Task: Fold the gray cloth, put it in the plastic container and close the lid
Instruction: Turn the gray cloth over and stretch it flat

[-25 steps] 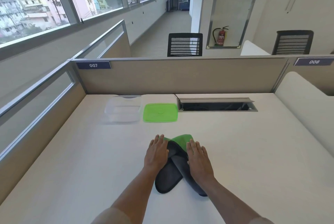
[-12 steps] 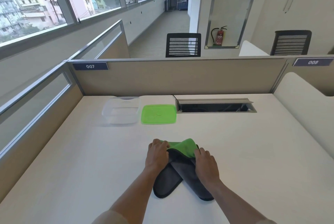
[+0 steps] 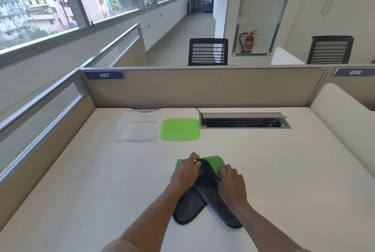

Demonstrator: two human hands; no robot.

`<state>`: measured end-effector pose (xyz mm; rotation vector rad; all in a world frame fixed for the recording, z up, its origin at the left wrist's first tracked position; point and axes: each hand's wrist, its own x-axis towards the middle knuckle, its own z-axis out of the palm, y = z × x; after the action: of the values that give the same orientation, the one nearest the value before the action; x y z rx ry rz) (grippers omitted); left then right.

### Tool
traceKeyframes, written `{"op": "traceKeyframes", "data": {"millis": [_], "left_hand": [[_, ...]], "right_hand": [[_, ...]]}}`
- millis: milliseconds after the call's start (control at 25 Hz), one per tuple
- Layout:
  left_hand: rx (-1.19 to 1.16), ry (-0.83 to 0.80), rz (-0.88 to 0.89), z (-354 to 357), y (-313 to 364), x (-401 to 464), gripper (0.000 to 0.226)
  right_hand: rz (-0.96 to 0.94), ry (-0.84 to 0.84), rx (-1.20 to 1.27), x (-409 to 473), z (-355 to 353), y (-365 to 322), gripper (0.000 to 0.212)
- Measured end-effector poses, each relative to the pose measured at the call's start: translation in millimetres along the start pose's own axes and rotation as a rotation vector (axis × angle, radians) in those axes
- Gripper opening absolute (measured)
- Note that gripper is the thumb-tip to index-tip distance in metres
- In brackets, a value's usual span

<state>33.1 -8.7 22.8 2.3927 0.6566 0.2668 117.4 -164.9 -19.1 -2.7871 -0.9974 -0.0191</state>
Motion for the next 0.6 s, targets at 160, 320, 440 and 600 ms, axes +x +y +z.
{"op": "traceKeyframes", "data": {"millis": [160, 320, 440, 600], "left_hand": [[-0.018, -0.051, 0.014, -11, -13, 2, 0.013], [0.159, -0.186, 0.045, -25, -29, 5, 0.020], [0.271, -0.064, 0.011, -34, -38, 6, 0.018], [0.203, 0.175, -0.095, -56, -37, 12, 0.007]], "right_hand": [[0.099, -0.012, 0.046, 8, -12, 9, 0.013], [0.254, 0.038, 0.199, 18, -28, 29, 0.012], [0.259, 0.112, 0.183, 26, -40, 40, 0.016], [0.208, 0.254, 0.166, 39, -65, 43, 0.020]]}}
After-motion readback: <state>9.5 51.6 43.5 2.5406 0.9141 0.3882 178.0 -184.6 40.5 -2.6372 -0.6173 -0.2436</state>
